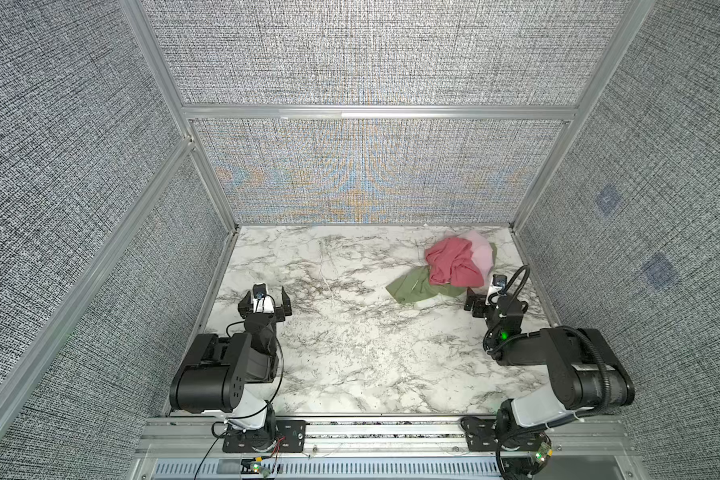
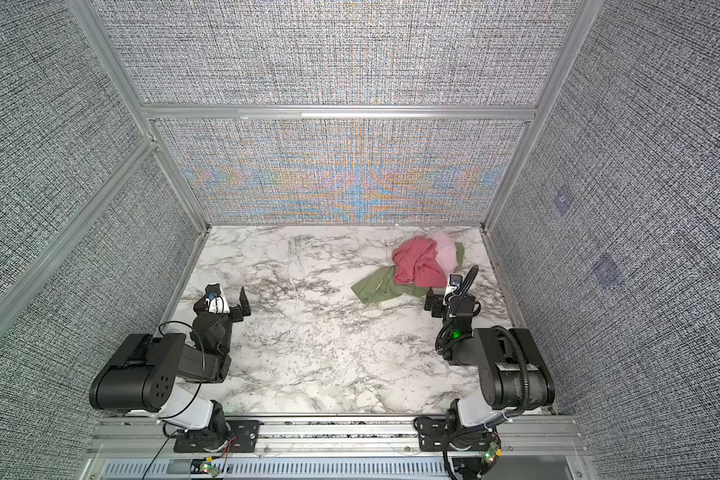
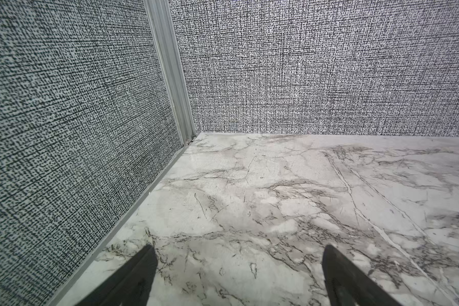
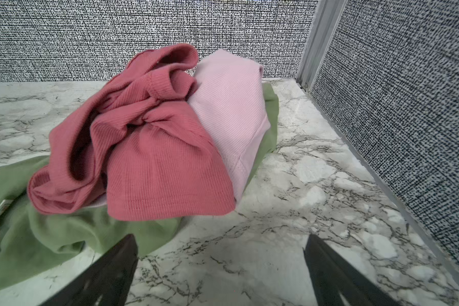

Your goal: Pick out a specific cloth from the pile

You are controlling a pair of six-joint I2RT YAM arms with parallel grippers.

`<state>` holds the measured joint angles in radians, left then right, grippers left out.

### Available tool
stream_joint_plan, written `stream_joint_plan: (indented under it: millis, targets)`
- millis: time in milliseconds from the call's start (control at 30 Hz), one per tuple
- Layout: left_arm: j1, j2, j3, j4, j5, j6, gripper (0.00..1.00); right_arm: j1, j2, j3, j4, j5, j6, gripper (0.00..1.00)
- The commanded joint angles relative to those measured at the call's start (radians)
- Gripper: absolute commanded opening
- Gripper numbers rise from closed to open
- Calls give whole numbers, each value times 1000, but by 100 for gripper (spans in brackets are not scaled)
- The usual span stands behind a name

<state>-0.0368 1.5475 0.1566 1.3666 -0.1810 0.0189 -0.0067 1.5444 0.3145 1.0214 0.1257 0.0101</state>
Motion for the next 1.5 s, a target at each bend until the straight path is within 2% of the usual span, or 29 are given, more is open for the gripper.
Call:
stream_joint_plan:
  millis: [0, 700, 800, 900, 967, 1033, 1100, 1167, 1367, 1467]
  targets:
    - [1, 0, -4, 34, 5, -3, 99, 1, 0, 4, 9, 0, 3, 99]
    - [0, -1, -5, 36, 6, -2, 99, 1, 0, 6, 8, 0, 3, 100]
    - [0, -4, -8, 46, 5, 3, 93, 1, -1, -1, 16, 4, 1, 99]
    - [-6, -81, -13, -7, -14, 6, 88, 21, -49, 1, -20, 62, -5, 99]
    - [-22, -187, 5, -135, -27, 25, 85, 49, -141, 28, -135, 97, -29, 99]
    - [-39, -290, 80, -370, -34, 16, 82, 83, -225, 99, -334, 138, -20, 99]
    - [-44, -355, 172, -593, -25, -76, 78, 110, -277, 200, -542, 126, 7, 97]
    - [-64, -392, 232, -714, -10, -158, 75, 165, -294, 305, -724, 122, 21, 93]
    - [-179, -415, 355, -963, -14, -246, 73, 419, -221, 483, -943, 182, 21, 90]
    - [-214, -412, 403, -1081, -38, -298, 72, 480, -134, 544, -989, 149, 85, 90]
